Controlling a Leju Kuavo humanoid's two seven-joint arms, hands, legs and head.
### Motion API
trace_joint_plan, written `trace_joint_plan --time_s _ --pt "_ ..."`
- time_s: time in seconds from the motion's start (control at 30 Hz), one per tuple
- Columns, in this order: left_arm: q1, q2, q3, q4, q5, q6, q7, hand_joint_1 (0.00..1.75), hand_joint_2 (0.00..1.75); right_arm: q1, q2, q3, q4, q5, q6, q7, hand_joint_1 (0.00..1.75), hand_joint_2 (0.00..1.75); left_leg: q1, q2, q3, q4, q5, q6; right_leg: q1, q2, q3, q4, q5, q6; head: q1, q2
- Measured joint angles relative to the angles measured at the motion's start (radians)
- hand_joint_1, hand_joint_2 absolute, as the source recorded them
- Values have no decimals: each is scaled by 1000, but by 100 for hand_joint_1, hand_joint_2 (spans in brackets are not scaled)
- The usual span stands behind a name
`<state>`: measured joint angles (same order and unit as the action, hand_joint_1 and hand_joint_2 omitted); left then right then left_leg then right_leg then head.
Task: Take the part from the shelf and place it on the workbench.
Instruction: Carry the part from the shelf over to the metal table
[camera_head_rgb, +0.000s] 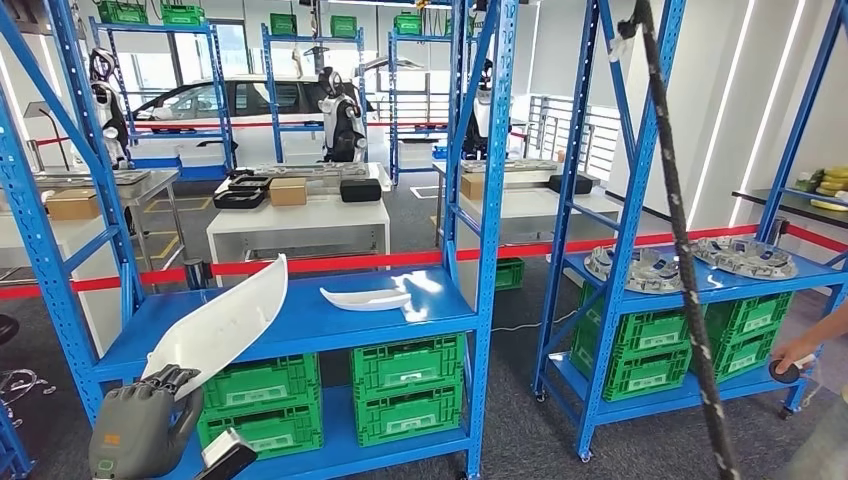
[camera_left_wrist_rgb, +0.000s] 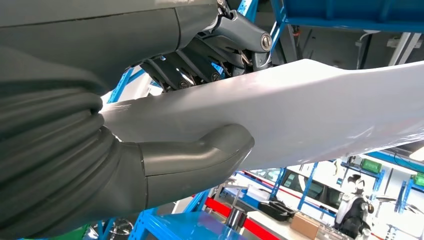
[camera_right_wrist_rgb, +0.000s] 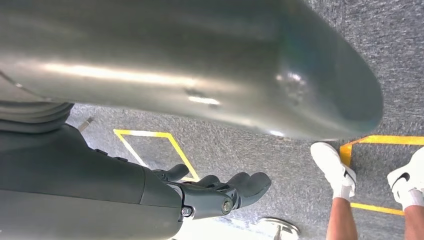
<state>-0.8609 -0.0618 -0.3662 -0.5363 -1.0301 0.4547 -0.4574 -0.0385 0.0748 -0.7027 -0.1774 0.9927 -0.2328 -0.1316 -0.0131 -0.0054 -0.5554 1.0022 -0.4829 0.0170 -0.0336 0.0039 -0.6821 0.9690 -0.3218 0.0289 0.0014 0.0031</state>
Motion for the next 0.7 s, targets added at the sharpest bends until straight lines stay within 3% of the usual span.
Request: trace_joint_plan --time_s 0.4,0.57,0.63,0.7 --pt "-1 3 0 1 4 -21 -15 175 175 -1 0 0 0 7 -1 6 0 0 -6 0 -14 3 -1 2 -3 0 -7 1 3 7 -1 0" --pt "-3 2 0 0 4 -23 -15 175 175 -1 1 0 0 7 -1 7 0 0 -7 -1 -13 0 10 16 -8 -3 -6 1 6 19 -2 0" --pt "-8 0 0 0 4 -27 -14 175 175 -1 1 0 0 7 -1 8 0 0 -2 -4 -8 -11 24 25 -7 -4 -27 52 -38 20 -1 0" --pt "-12 -2 0 1 6 -30 -13 175 175 -2 0 -1 0 8 -1 9 0 0 -1 -7 -13 -12 30 29 -2 -4 -78 190 -124 16 1 0"
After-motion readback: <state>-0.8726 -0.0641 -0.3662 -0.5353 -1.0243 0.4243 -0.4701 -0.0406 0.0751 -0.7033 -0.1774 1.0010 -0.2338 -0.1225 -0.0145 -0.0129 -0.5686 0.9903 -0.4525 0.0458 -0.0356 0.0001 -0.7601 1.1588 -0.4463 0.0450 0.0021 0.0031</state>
